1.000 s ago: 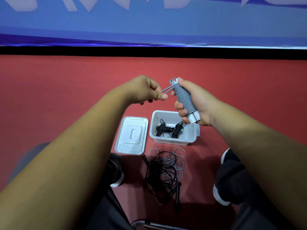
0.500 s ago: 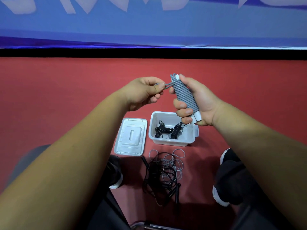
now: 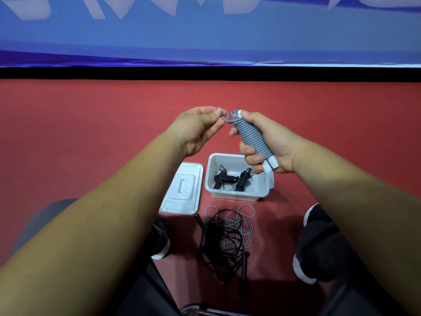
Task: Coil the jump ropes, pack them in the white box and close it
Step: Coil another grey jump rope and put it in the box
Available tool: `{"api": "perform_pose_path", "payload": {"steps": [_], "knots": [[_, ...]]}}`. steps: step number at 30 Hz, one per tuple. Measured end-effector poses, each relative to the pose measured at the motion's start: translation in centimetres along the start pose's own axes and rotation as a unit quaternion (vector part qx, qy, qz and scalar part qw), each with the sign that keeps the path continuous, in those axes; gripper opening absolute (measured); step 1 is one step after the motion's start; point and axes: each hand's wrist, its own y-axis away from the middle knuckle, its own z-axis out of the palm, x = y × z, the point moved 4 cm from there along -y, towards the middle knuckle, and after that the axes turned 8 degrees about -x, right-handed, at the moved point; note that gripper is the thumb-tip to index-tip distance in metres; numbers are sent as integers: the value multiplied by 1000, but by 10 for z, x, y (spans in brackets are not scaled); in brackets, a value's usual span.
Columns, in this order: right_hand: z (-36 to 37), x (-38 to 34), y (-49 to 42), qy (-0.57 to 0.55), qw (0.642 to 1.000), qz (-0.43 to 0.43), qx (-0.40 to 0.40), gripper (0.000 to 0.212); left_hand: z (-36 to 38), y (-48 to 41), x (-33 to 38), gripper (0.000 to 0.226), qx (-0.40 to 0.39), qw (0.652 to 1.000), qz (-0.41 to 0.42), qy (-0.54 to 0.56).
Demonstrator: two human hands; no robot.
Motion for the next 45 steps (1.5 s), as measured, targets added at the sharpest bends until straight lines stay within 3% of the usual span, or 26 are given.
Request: {"api": "perform_pose_path", "payload": {"steps": [5,11,18,24,30,36,45], "knots": [[-2,3,-2,10,1000,2,14,52,-1,0,0,14,-4,999,-19,-31],[-3,2,-5,-2,999,-2,36,52,3,0,-2,19,7,999,-2,45],[-5,2,-7,-4,998,-6,59,54,5,0,-4,12,16,998,-17,57],[-6,2,-10,36,994,-24,98,55,12,0,-10,6,-2,999,-53,3],[-8,6,-14,35,991,-41,124,55,13,2,-16,41,8,995,-68,-77],[-13,6,-15,58,984,-52,158,57,16,2,-17,37,29,990,-59,-124],[-16,7,-17,41,984,-63,164,56,11,1,-14,32,50,997,-37,-47]]}}
